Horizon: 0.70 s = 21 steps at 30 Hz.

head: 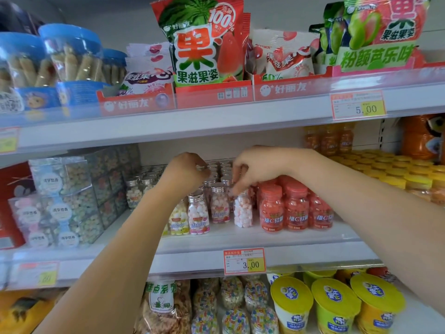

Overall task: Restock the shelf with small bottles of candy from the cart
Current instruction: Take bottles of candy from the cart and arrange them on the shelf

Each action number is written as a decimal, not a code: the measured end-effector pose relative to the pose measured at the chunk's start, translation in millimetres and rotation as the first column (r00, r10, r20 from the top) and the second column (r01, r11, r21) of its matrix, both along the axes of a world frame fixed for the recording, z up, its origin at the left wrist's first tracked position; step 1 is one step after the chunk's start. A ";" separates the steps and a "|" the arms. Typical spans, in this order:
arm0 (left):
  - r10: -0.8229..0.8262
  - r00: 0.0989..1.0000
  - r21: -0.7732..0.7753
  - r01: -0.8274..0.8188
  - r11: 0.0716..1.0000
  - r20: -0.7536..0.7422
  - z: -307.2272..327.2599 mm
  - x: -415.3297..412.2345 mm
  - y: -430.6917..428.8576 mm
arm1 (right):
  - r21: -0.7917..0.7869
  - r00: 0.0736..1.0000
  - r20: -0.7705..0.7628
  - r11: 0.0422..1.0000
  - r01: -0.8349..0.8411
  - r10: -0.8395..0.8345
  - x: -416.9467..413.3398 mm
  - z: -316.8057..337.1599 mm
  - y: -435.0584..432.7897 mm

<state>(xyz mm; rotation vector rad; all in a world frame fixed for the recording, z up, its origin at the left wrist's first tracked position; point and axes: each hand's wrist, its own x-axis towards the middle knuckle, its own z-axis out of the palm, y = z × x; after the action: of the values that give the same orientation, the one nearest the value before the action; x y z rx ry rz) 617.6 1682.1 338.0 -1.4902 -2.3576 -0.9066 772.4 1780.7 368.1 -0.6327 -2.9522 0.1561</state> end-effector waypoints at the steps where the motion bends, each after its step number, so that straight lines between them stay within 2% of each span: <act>1: 0.032 0.999 -0.015 -0.032 0.999 -0.006 -1.2 -2.3 -5.2 | 0.021 0.998 0.061 1.000 0.017 -0.018 0.7 -4.2 -1.9; 3: 0.054 0.999 -0.028 -0.054 0.998 0.003 -5.1 -4.1 -14.2 | 0.071 0.996 0.083 0.997 0.030 -0.036 -1.0 -13.1 -1.7; 5: -0.019 1.000 -0.013 0.019 1.000 -0.010 -8.2 0.2 -20.2 | 0.081 0.998 0.036 0.996 0.040 -0.043 -3.0 -16.1 -1.8; 9: -0.171 0.982 -0.176 0.156 0.972 -0.074 -14.5 16.2 -19.8 | 0.038 0.998 -0.030 0.998 0.056 -0.055 -9.0 -18.9 -1.0; 15: -0.149 0.979 -0.214 0.117 0.970 -0.136 -18.6 21.3 -8.3 | -0.004 0.994 -0.068 0.996 0.084 -0.084 -19.7 -23.3 0.2; 21: -0.104 0.977 -0.195 0.067 0.979 -0.186 -20.6 16.6 -3.0 | -0.021 0.997 -0.025 0.997 0.077 -0.077 -18.6 -21.1 -1.3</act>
<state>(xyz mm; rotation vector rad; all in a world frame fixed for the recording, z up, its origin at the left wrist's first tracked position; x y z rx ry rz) 634.3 1679.2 317.4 -1.6791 -2.3022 -0.5380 753.7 1779.5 347.1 -0.7404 -2.8998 0.1857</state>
